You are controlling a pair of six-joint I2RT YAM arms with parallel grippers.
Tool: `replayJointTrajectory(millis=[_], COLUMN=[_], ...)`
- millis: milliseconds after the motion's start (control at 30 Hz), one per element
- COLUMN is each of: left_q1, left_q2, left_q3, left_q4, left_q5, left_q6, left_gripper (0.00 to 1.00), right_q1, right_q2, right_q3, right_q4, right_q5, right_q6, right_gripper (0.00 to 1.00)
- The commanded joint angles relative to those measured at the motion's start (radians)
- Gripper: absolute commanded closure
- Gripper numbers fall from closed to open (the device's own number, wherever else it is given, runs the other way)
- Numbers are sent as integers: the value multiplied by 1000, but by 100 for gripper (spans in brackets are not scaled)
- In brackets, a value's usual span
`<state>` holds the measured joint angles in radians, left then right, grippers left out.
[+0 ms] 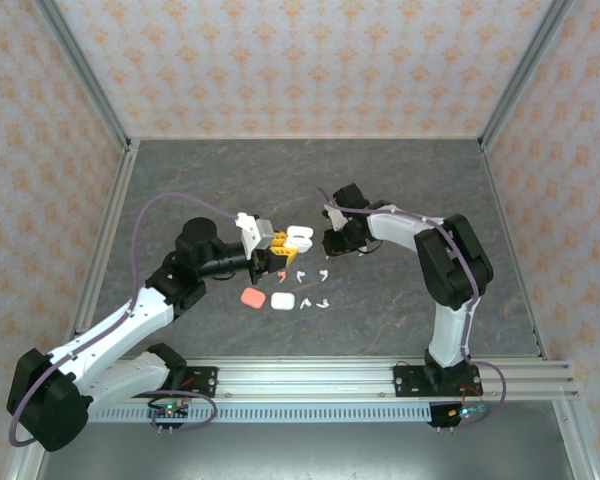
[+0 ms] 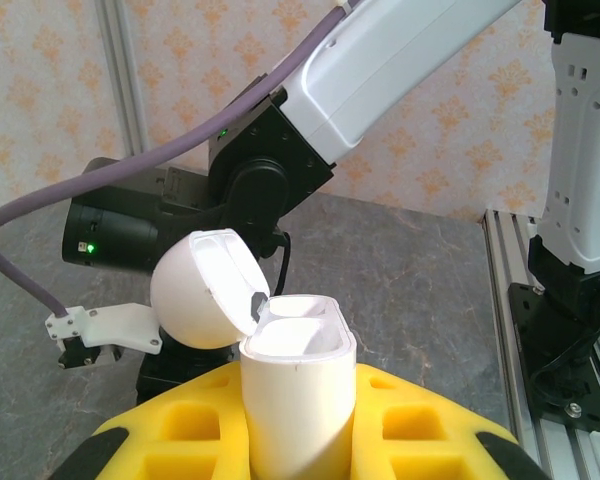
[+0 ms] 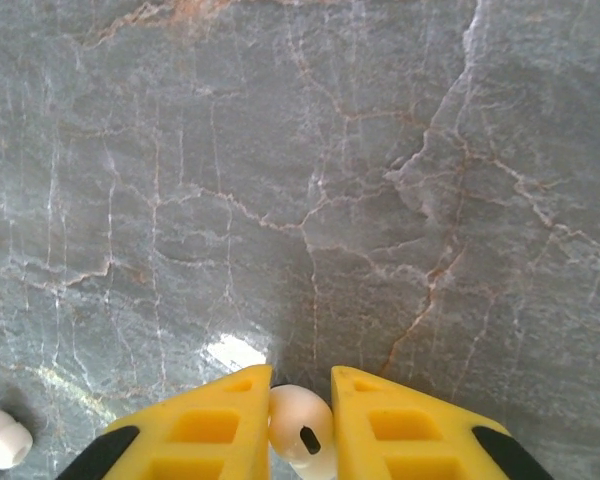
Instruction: Insert the wireless bluetooth earbuds into the charging case
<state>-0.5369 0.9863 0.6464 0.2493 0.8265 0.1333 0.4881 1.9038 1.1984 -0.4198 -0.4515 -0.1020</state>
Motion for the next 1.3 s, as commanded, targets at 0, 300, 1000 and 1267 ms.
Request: replayJointTrajectory(millis=[0,300,1000,1267], left_q1=[-11,-11,-49,-67], left_q2=[-12,13,197,219], left_q3=[36,2,53,71], left_q4=[3,134,297,297], left_q5=[-4,-20,-13,-17], left_q6=[21,-86,-179,-178], left_gripper=[100,100,100,100], right_q1=[7,8,175,240], right_q2=[-44,-393,-984,-918], right_q3=[-36,-175,-286,-267], right_q4=[-47,106,375,389], right_q5=[27,58,28,56], right_q6=[3,64,29,-4], right_gripper=[82,84,84,84])
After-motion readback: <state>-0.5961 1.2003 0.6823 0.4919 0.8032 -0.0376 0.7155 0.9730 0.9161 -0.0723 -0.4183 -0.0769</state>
